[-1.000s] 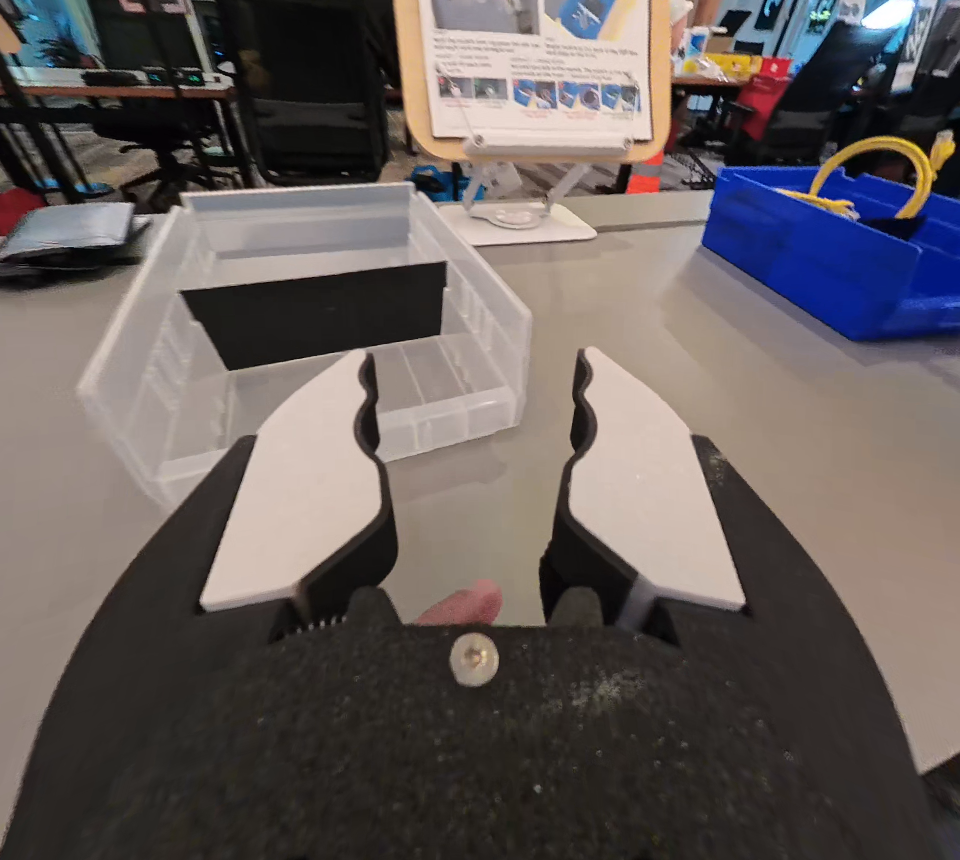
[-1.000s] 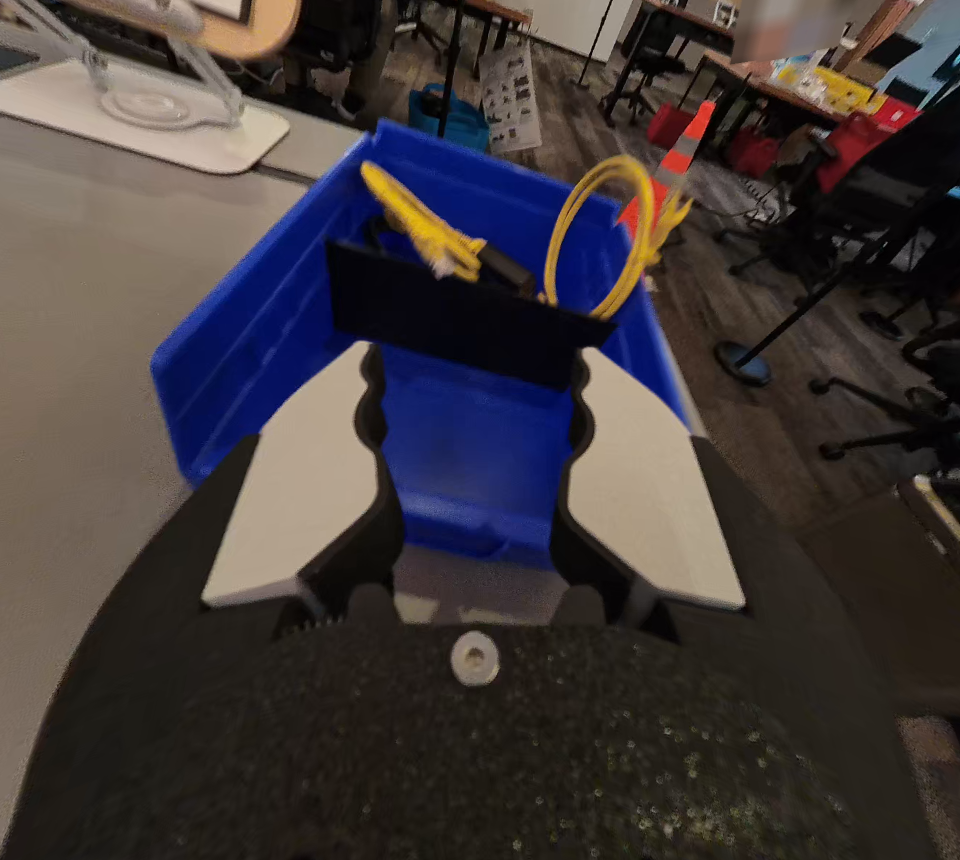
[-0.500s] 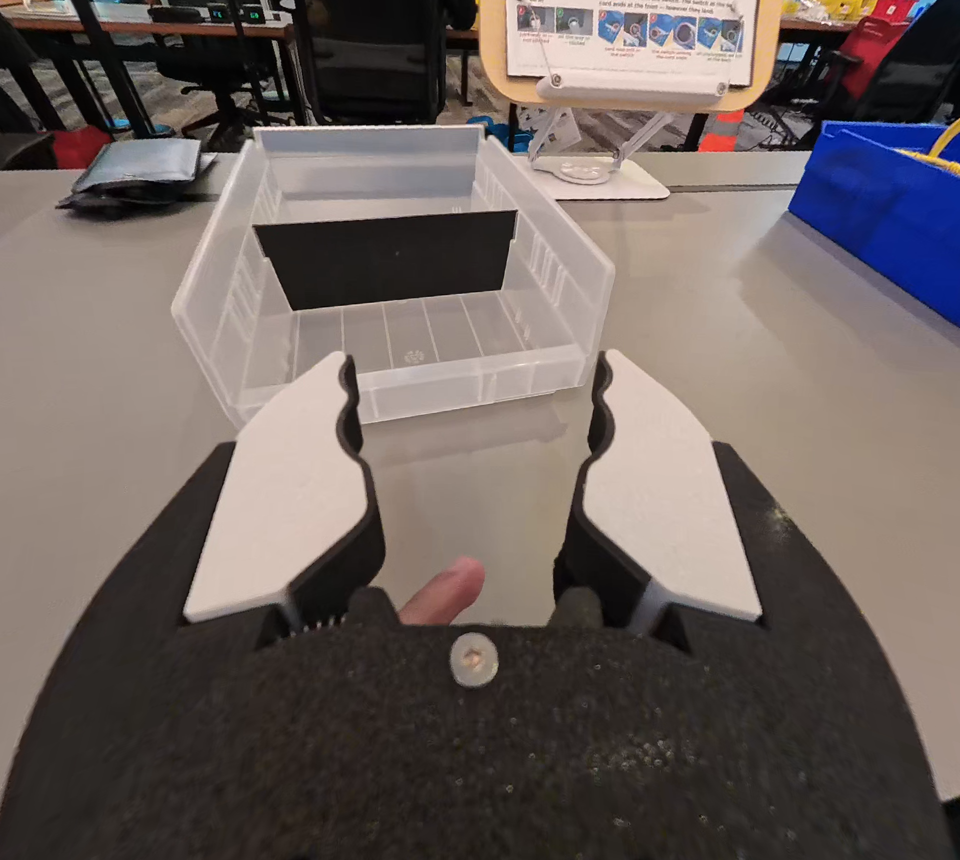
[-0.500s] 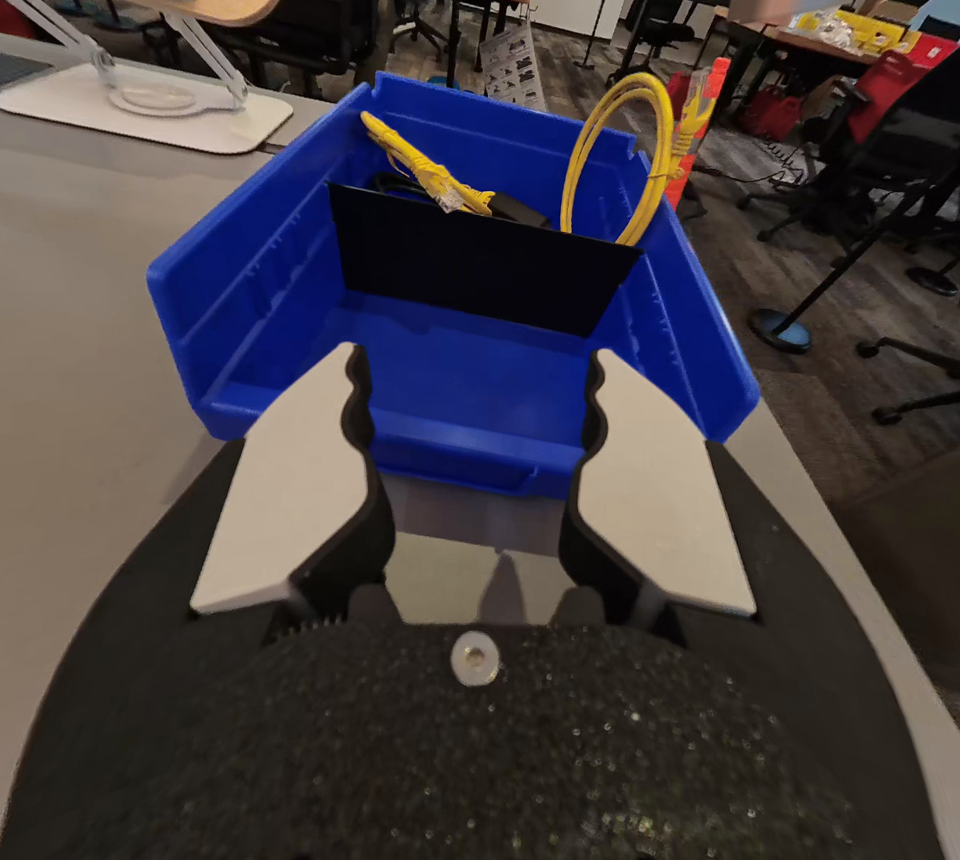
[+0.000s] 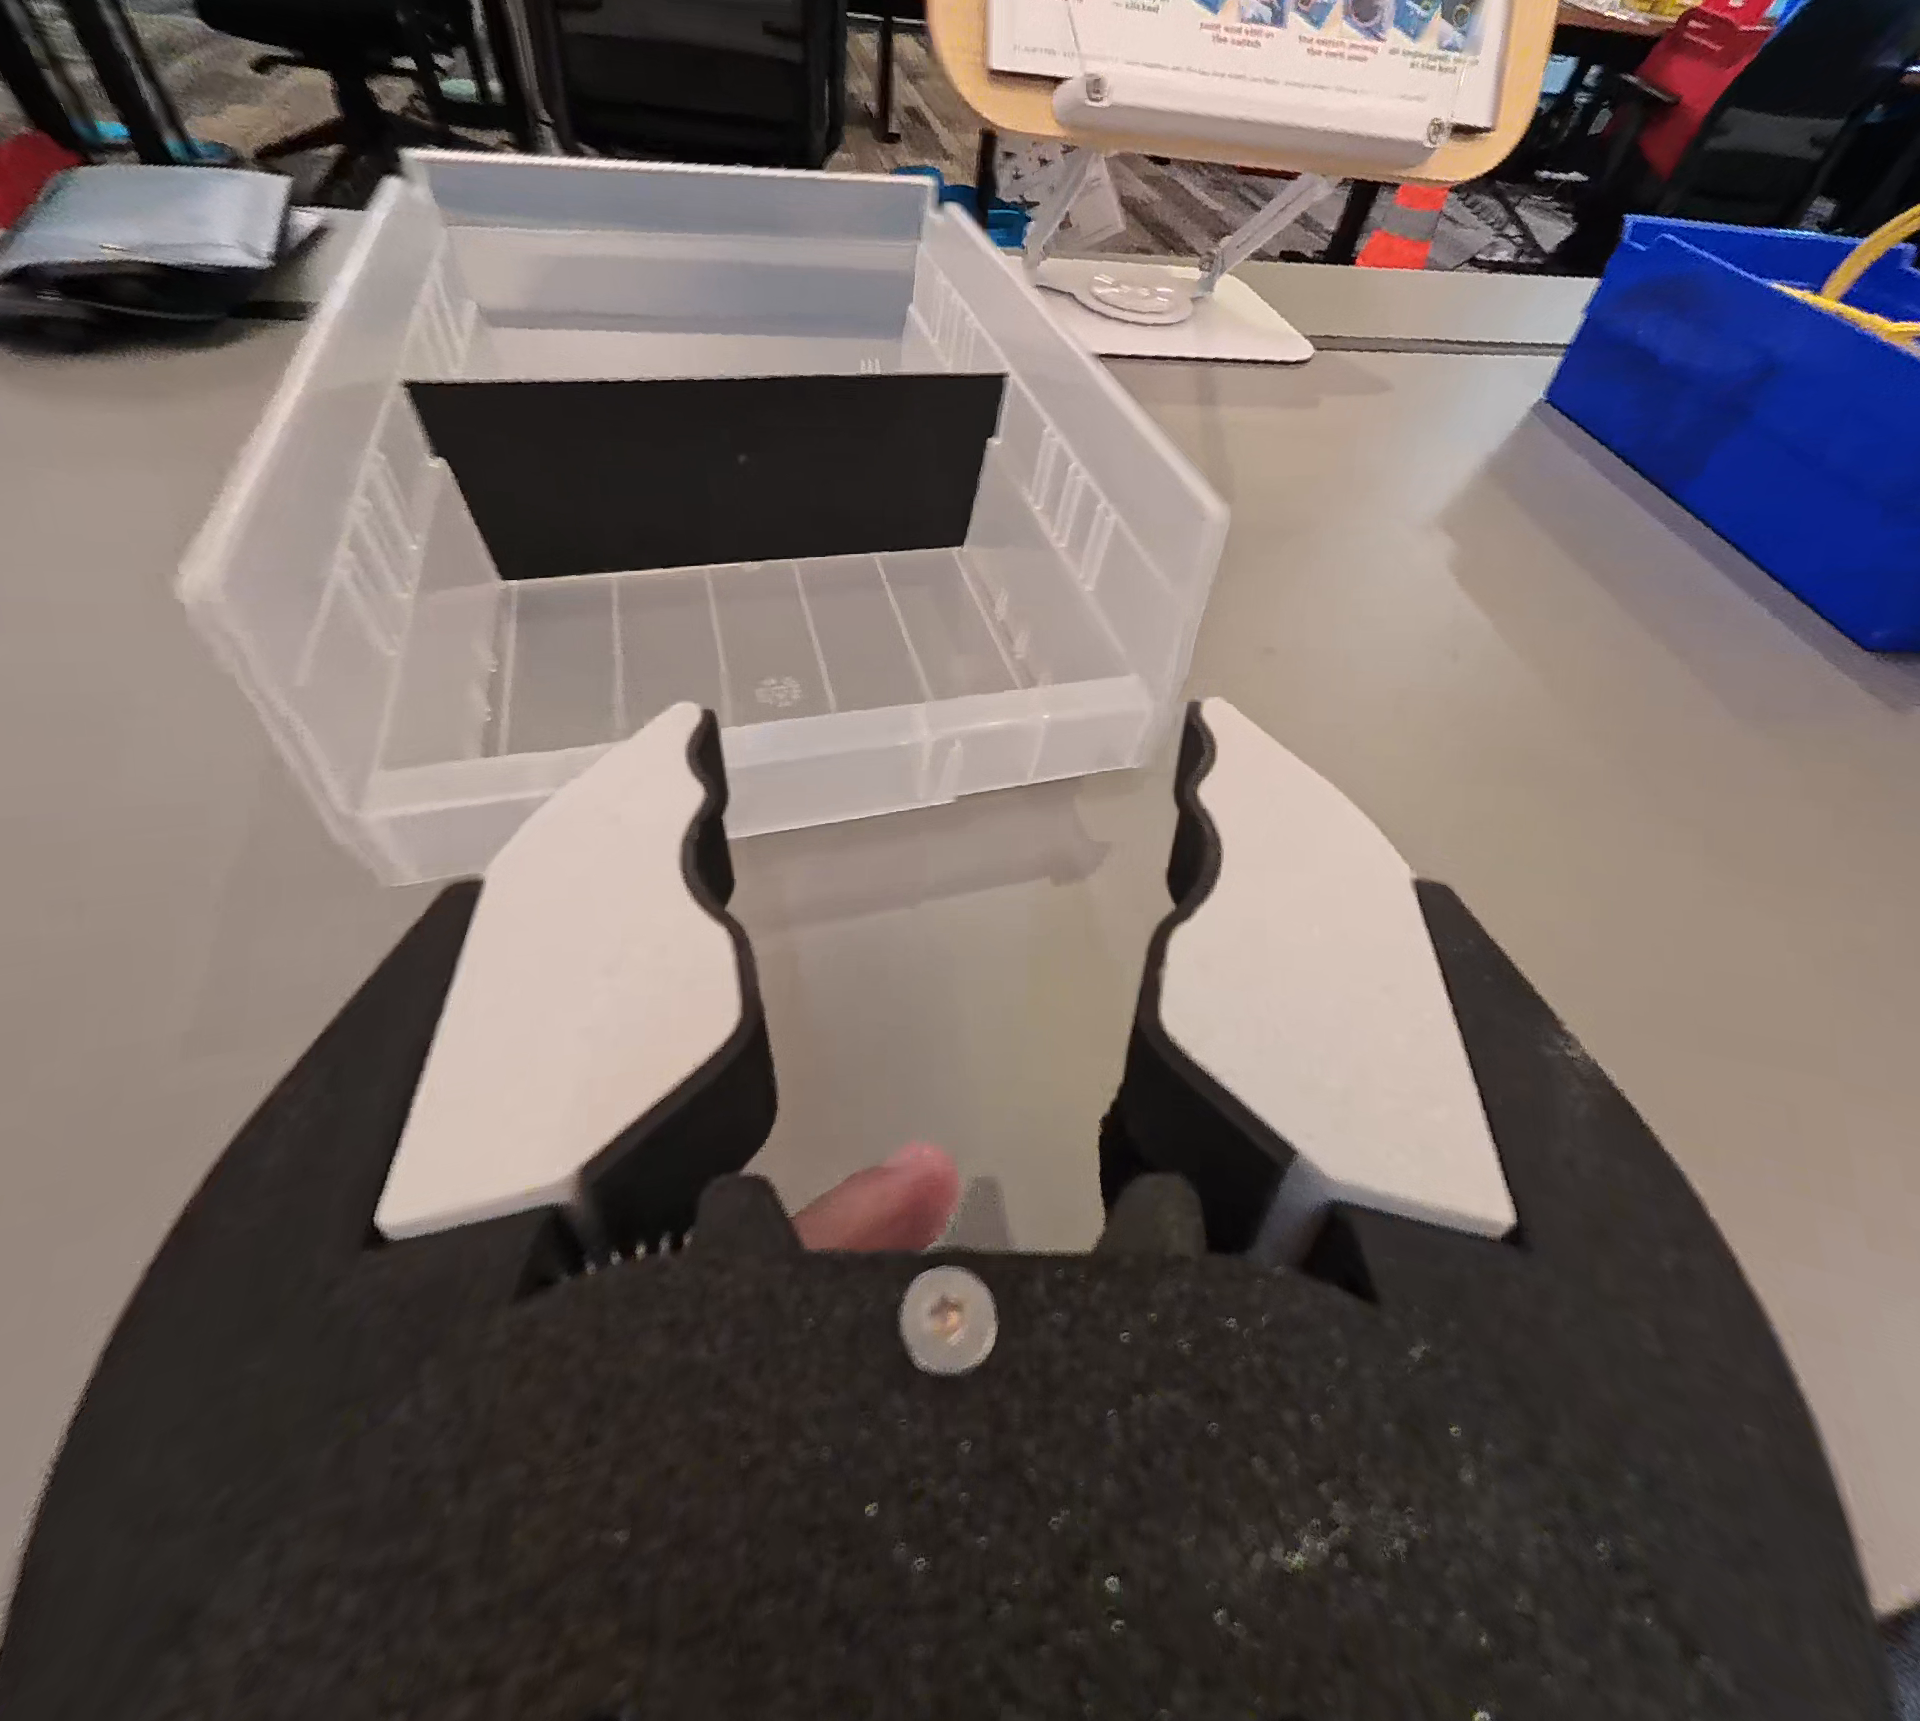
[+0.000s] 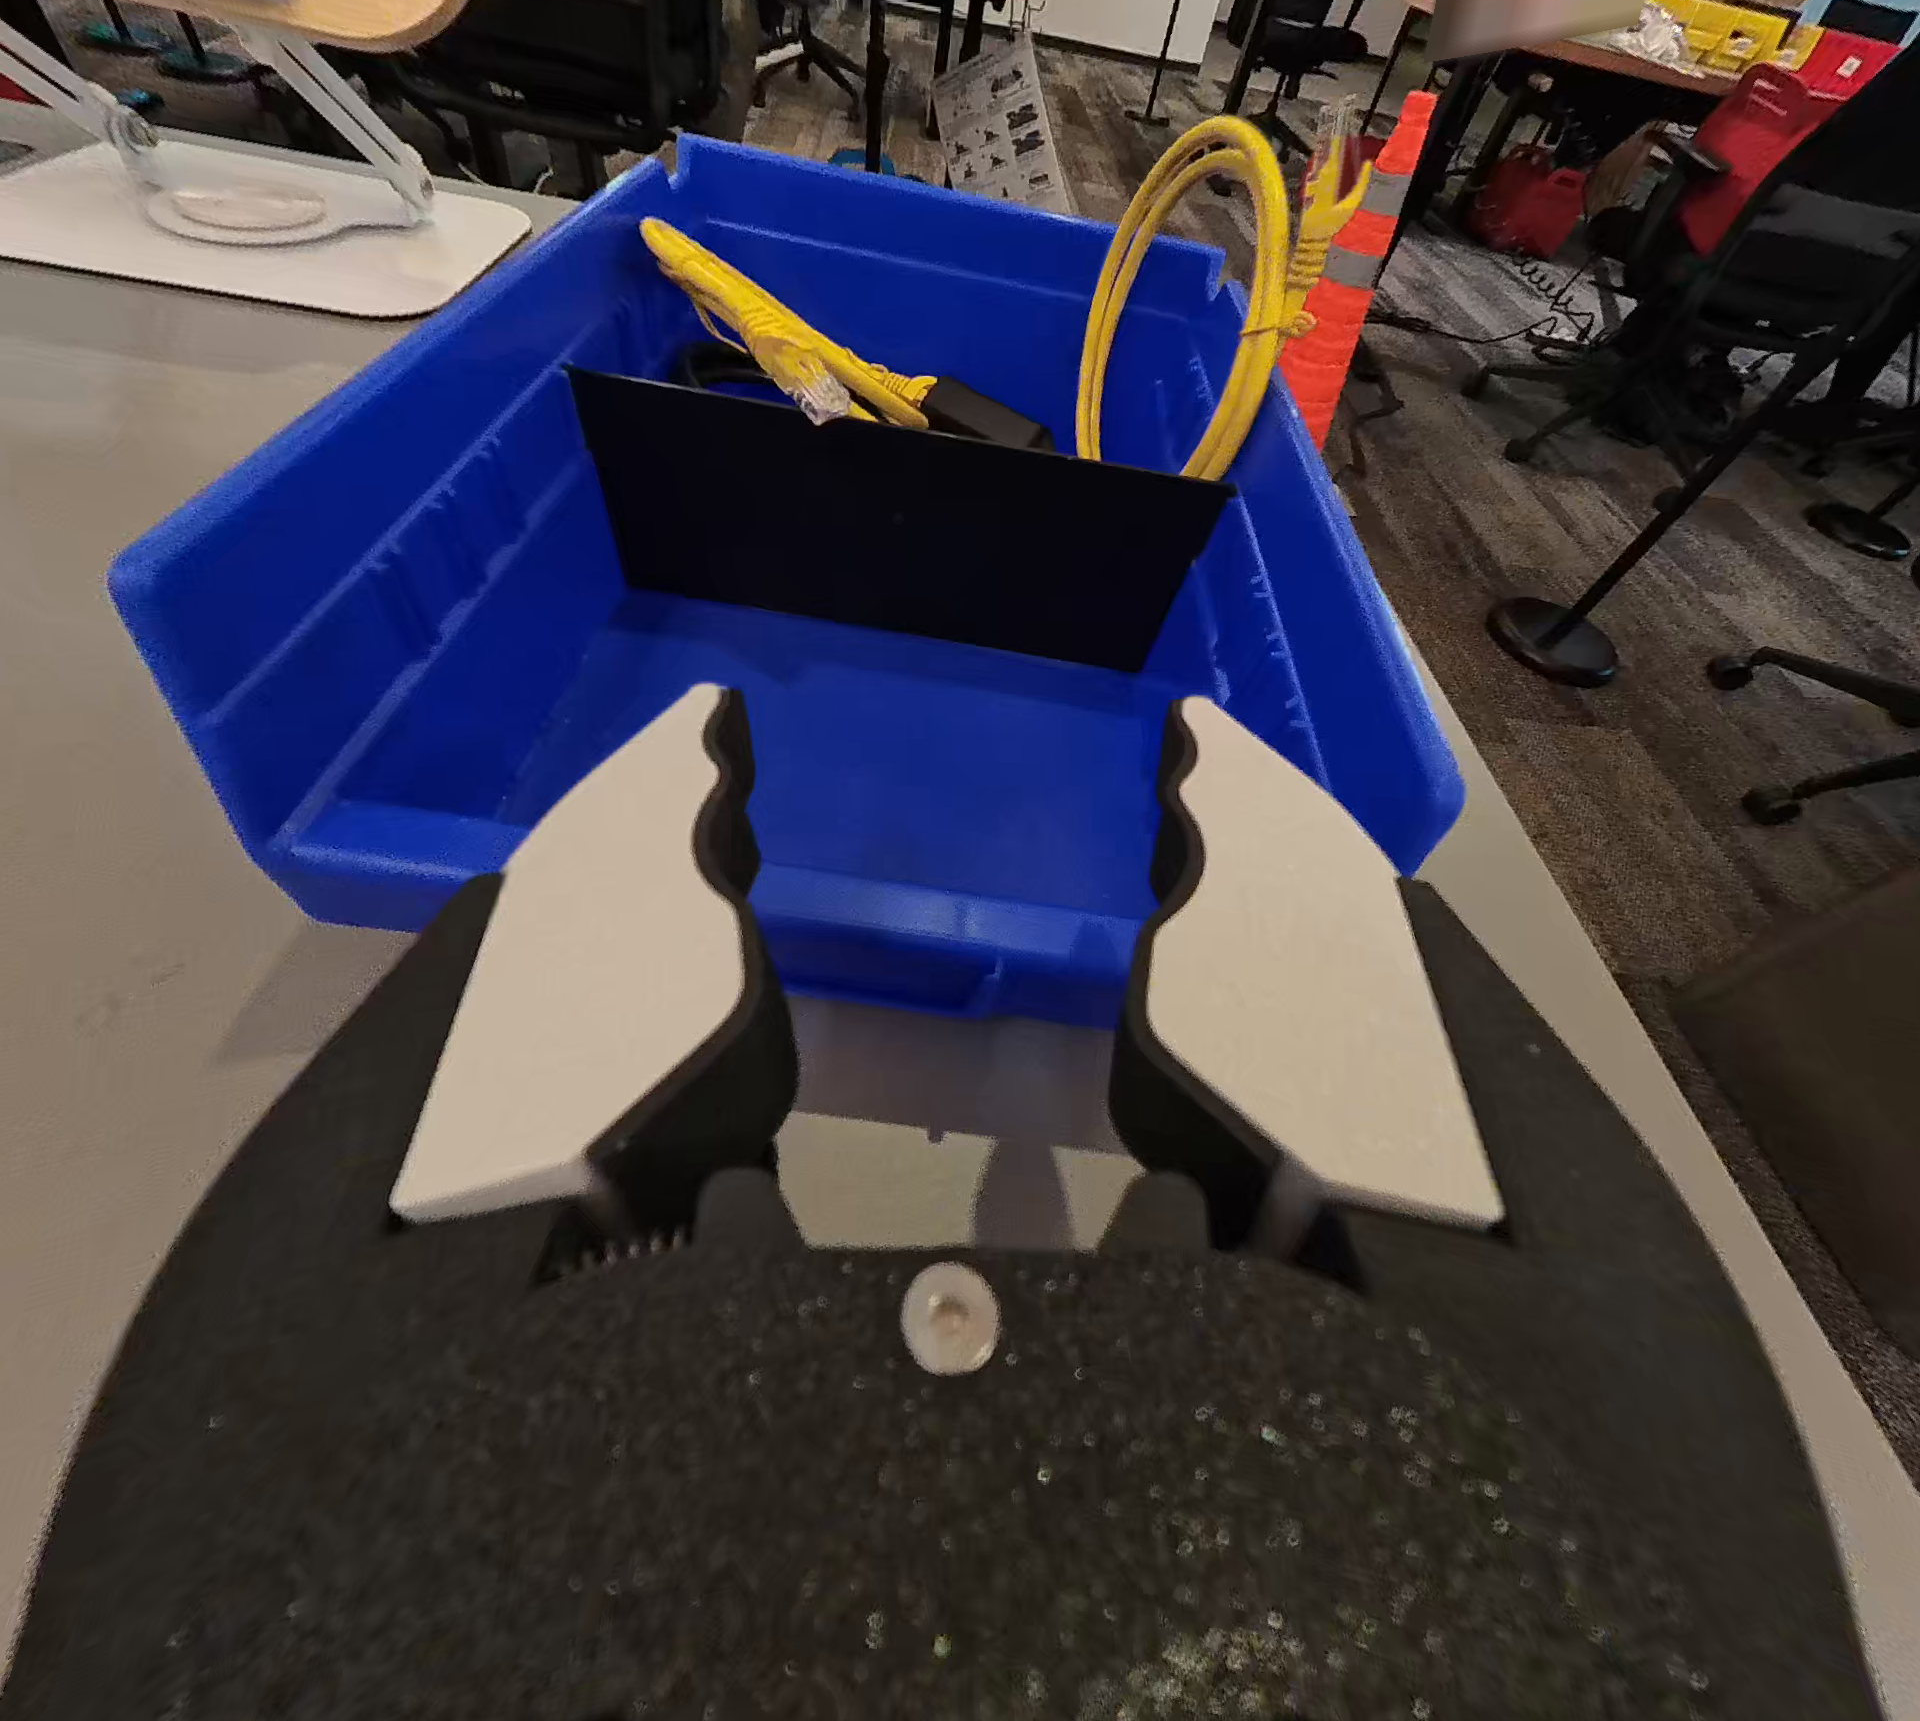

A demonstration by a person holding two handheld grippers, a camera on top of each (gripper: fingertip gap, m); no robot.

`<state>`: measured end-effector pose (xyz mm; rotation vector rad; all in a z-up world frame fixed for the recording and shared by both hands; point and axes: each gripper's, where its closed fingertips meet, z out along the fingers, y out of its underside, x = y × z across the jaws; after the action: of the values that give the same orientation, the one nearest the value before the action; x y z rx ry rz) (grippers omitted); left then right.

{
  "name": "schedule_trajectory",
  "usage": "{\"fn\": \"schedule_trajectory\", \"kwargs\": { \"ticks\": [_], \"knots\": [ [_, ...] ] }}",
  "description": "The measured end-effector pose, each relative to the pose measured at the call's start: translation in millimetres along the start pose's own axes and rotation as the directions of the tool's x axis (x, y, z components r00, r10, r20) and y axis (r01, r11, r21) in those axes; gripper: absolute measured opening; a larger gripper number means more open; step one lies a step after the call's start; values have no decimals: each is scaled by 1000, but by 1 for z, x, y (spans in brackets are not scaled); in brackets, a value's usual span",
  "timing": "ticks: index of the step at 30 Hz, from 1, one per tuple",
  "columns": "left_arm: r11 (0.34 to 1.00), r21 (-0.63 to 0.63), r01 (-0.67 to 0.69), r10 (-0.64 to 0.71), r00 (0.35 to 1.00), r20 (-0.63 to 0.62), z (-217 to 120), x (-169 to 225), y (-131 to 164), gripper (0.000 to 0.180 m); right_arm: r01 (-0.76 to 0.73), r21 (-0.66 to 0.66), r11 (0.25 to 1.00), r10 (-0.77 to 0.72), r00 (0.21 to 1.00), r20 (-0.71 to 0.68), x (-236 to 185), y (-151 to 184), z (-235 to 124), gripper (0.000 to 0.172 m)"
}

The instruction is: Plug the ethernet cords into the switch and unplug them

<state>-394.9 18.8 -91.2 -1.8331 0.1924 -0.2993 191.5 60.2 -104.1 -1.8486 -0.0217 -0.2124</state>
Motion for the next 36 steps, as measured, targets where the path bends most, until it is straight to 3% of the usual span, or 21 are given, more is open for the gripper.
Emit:
{"fn": "schedule_trajectory", "kwargs": {
  "ticks": [5, 9, 11, 14, 18, 20, 23, 25, 26, 27, 28, 32, 36],
  "knots": [
    [999, -36, -36, 30, 987, -160, 10, 71, 4, 73, 42, 18, 999, -41, 998, -42, 8, -3, -8, 75],
    [989, -127, -80, 29, 932, -362, 34, 178, 20, 74, 135, 25, 991, -128, 973, -190, 52, -5, -25, 72],
    [980, -122, -160, 99, 910, -403, 53, 233, 20, 77, 55, 51, 997, -43, 978, -203, 75, -4, -29, 70],
    [977, -121, -177, 108, 894, -434, 91, 311, 14, 79, -92, 58, 994, 100, 982, -161, 97, 7, -25, 71],
    [981, -88, -176, 119, 887, -445, 148, 394, 13, 78, -253, 110, 961, 256, 967, -9, 95, 2, -19, 71],
    [975, -114, -190, 126, 901, -416, 174, 419, 21, 79, -253, 72, 965, 252, 967, 25, 87, 7, -11, 67],
    [976, -119, -183, 130, 925, -356, 208, 436, 27, 70, -192, -45, 980, 194, 981, 33, 71, 22, 5, 66],
    [968, -187, -165, 99, 942, -321, 225, 436, 35, 37, -155, -121, 980, 157, 988, 6, 65, 32, 16, 61],
    [963, -225, -149, 80, 954, -289, 231, 431, 37, 20, -152, -154, 976, 154, 988, 3, 61, 37, 21, 40],
    [959, -254, -128, 62, 966, -253, 235, 424, 36, 17, -179, -167, 970, 175, 984, -39, 64, 38, 23, 28],
    [953, -273, -130, 70, 974, -217, 237, 416, 35, 13, -215, -181, 960, 210, 977, -49, 64, 38, 22, 3],
    [952, -259, -161, 125, 981, -148, 232, 392, 19, 5, -212, -173, 962, 208, 977, -40, 41, 26, 15, 2],
    [969, -186, -164, 145, 983, -110, 203, 353, -2, 3, -273, -82, 958, 275, 961, 15, 1, 4, -3, 3]
  ]
}}
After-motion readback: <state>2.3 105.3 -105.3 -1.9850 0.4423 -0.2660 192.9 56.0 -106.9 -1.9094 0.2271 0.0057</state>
